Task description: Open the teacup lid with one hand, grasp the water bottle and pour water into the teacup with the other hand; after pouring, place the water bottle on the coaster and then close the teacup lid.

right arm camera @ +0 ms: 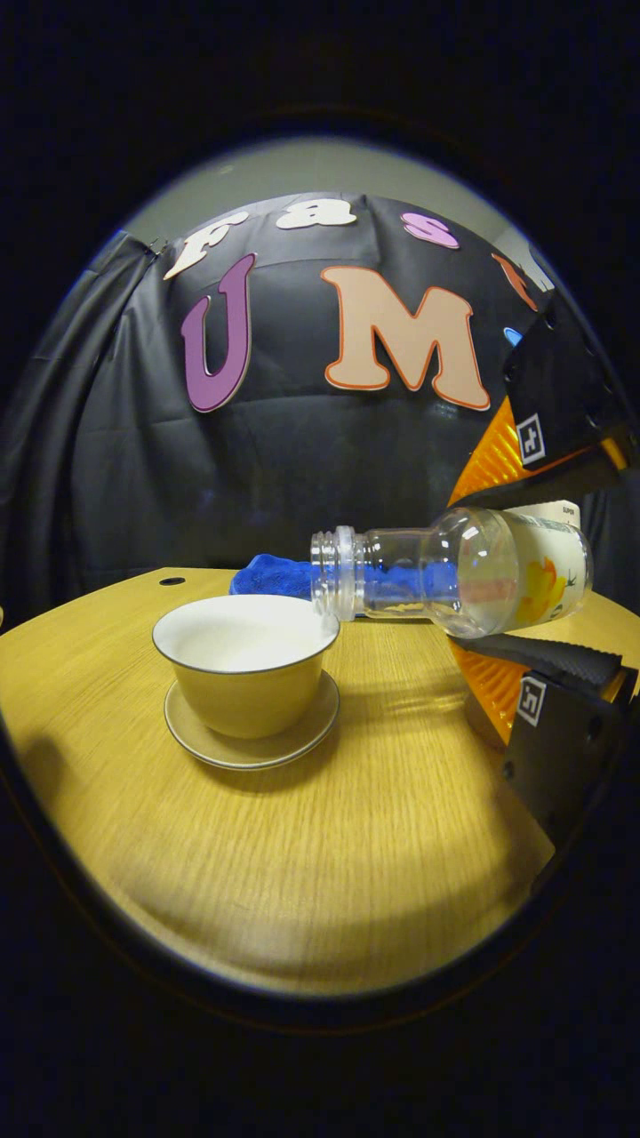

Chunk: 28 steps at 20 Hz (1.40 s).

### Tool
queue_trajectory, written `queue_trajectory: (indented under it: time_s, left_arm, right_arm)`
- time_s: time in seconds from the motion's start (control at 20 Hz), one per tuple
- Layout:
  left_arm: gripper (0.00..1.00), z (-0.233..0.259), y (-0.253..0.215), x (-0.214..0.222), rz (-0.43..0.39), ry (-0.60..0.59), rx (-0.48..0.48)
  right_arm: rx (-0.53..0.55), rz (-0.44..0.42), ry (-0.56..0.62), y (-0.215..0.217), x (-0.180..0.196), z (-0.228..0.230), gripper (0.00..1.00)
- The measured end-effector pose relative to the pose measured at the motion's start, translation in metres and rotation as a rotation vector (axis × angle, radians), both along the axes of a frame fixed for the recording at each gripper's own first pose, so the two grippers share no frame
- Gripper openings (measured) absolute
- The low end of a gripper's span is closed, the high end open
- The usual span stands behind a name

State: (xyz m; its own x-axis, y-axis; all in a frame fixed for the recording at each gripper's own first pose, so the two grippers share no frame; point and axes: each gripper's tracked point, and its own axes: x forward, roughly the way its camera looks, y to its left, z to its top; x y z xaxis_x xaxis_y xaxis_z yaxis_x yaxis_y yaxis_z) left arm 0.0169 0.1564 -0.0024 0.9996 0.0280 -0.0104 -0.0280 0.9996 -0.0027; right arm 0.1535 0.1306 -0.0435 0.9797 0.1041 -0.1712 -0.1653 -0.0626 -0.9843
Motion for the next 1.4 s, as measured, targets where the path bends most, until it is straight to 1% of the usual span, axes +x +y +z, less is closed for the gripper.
queue_trajectory:
  time_s: [0.35, 0.7, 0.8, 1.05, 1.4]
  left_arm:
    - [0.2, 0.0, -0.001, 0.001, -0.001, 0.0, -0.002]
    - [0.22, 0.0, -0.001, 0.001, -0.004, -0.001, -0.002]
    - [0.21, 0.0, -0.001, 0.001, -0.005, 0.0, -0.003]
    - [0.2, 0.0, -0.002, 0.001, -0.008, 0.0, -0.004]
    - [0.2, 0.0, -0.002, 0.0, -0.009, 0.001, -0.004]
  right_arm:
    - [-0.097, 0.061, -0.056, 0.021, -0.008, 0.005, 0.7]
    - [-0.197, 0.094, -0.087, 0.029, -0.003, 0.013, 0.71]
    - [-0.216, 0.099, -0.095, 0.028, -0.003, 0.016, 0.69]
    - [-0.278, 0.116, -0.118, 0.03, -0.003, 0.021, 0.69]
    - [-0.313, 0.14, -0.142, 0.041, -0.005, 0.028, 0.69]
